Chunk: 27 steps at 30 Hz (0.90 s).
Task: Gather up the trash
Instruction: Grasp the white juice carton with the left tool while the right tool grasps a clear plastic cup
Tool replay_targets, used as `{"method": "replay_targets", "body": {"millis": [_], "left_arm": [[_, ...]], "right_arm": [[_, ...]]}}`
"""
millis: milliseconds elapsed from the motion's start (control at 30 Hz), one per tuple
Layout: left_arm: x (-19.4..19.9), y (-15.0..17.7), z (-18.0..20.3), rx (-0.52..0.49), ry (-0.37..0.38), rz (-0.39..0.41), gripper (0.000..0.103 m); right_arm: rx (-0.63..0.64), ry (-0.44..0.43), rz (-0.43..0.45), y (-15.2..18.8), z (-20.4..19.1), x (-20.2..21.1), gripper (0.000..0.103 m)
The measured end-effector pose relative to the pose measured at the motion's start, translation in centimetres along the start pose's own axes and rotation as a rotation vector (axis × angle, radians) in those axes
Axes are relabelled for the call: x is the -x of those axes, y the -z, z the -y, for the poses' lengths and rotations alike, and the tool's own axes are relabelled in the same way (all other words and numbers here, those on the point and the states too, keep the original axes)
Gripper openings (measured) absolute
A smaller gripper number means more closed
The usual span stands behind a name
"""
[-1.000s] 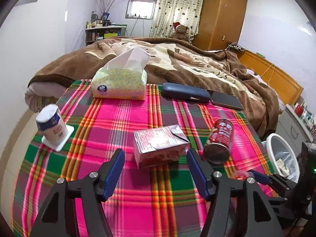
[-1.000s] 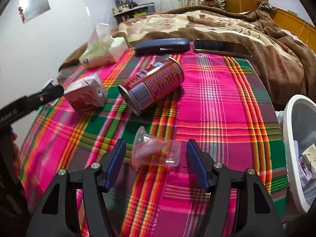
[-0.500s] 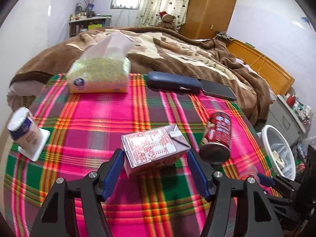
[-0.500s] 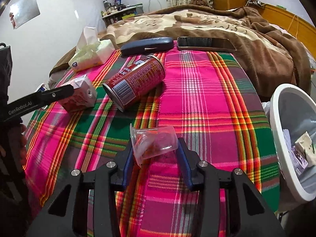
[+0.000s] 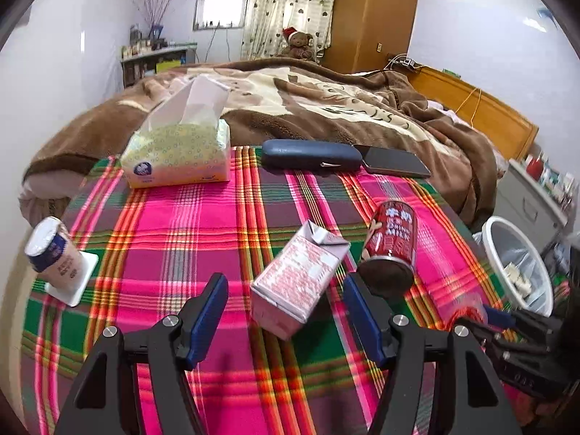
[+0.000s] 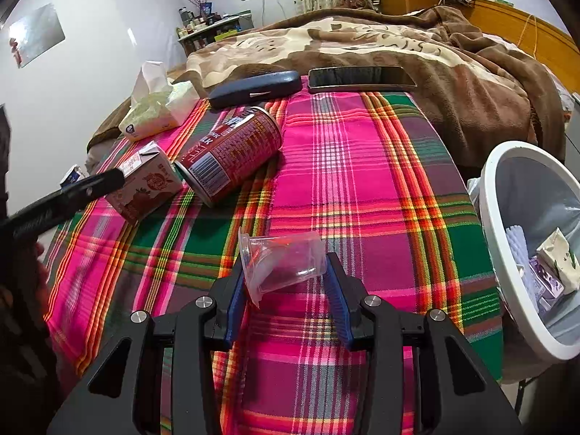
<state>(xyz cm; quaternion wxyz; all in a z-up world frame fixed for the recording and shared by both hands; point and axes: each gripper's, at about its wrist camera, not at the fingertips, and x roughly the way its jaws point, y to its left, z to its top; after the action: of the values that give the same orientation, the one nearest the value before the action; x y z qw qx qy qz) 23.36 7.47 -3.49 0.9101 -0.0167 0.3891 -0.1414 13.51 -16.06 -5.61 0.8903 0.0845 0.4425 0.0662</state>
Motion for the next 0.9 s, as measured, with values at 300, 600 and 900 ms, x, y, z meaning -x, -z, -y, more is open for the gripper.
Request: {"method": "replay_targets", "body": {"millis": [300, 600, 900], "left_arm": [[-4.2, 0.0, 0.2, -0.026, 0.064, -0.075, 0.068], [-5.4, 0.0, -0.3, 0.014, 0.074, -0.095, 0.045], [-4.0, 0.5, 0.3, 0.021, 0.038, -0.075, 0.038]], "right_arm": [[0.008, 0.003, -0.002, -0.1, 0.1, -0.2, 0.042], [0.017, 0.0, 0.004, -0.1, 0.0, -0.1, 0.042], [0.009, -0.017, 0.022, -0.1, 0.1, 0.4, 0.042]]}}
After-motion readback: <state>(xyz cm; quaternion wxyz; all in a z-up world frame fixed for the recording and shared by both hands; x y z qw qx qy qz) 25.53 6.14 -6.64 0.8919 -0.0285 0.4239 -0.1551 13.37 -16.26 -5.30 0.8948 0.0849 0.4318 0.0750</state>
